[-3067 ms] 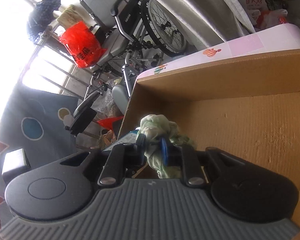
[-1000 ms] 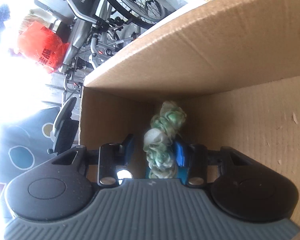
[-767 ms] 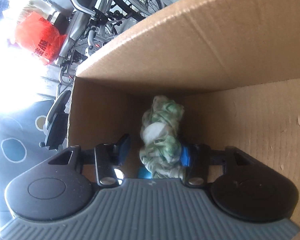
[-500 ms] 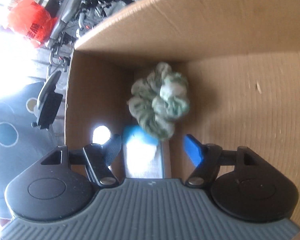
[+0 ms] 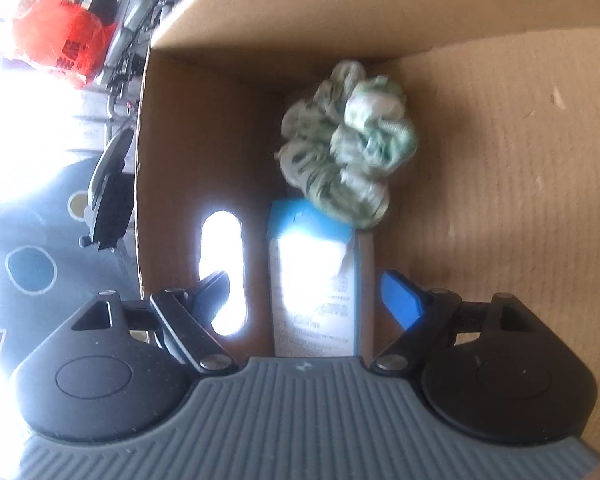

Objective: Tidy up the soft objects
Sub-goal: 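Lower and release the scrunchie in the cardboard box while the left tool sets down the medicine box, then withdraw both tools from the cardboard box toward the remaining items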

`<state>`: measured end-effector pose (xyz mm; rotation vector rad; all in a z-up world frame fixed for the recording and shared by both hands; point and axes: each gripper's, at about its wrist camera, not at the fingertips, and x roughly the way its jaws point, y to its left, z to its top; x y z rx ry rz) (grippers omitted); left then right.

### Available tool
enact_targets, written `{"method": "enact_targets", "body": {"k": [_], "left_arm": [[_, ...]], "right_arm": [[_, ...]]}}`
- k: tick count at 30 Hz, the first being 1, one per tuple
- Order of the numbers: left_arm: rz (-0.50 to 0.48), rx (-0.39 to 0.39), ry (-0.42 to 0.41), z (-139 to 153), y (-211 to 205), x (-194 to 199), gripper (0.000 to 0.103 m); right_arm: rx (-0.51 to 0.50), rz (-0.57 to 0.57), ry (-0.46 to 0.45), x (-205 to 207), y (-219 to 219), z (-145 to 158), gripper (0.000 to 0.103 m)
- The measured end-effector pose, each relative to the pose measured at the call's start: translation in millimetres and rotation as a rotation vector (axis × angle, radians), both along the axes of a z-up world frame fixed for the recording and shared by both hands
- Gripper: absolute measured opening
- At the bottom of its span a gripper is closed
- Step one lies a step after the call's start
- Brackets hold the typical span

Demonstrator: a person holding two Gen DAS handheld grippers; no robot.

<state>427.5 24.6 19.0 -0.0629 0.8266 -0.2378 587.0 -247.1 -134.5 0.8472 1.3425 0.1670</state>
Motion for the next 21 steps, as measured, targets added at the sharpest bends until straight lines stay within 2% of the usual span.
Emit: {"method": "enact_targets", "body": {"k": [5, 7, 8, 9, 10, 12, 17, 20, 21], "left_arm": [[-0.001, -0.005, 0.001, -2.3, 3.0, -0.2, 0.086], [-0.001, -0.002, 0.004, -3.6, 3.4, -0.1, 0.086], [-0.001, 0.000, 0.004, -4.1, 3.6, -0.1, 0.086], [0.000, 0.001, 0.004, -4.5, 3.8, 0.1, 0.086], [0.000, 0.001, 0.005, -4.6, 4.1, 0.1, 0.086], [0.001, 0.001, 0.004, -4.9, 4.8, 0.4, 0.086], [0.001, -0.005, 0.004, -4.8, 5.7, 1.1, 0.086], [0.003, -0.007, 0.006, -5.3, 6.0, 1.7, 0.086], [0.004, -0.008, 0.007, -5.3, 5.9, 1.8, 0.086]], "right_arm": [[-0.073, -0.142, -0.019, 13.9, -26.5, 5.2, 0.082], [-0.077, -0.158, -0.019, 23.0, -25.3, 0.2, 0.064], [-0.070, -0.149, -0.014, 29.4, -23.8, -3.9, 0.058], [-0.068, -0.144, -0.013, 33.8, -21.0, -7.6, 0.042], [-0.071, -0.141, -0.020, 38.3, -16.8, -12.5, 0.032], [-0.077, -0.124, -0.053, 45.5, -9.4, -16.2, 0.023], [-0.095, -0.078, -0.172, 58.2, 8.9, -20.9, 0.019], [-0.112, -0.061, -0.168, 62.1, 12.3, -28.3, 0.019], [-0.102, -0.056, -0.167, 63.5, 11.1, -27.7, 0.023]]}}
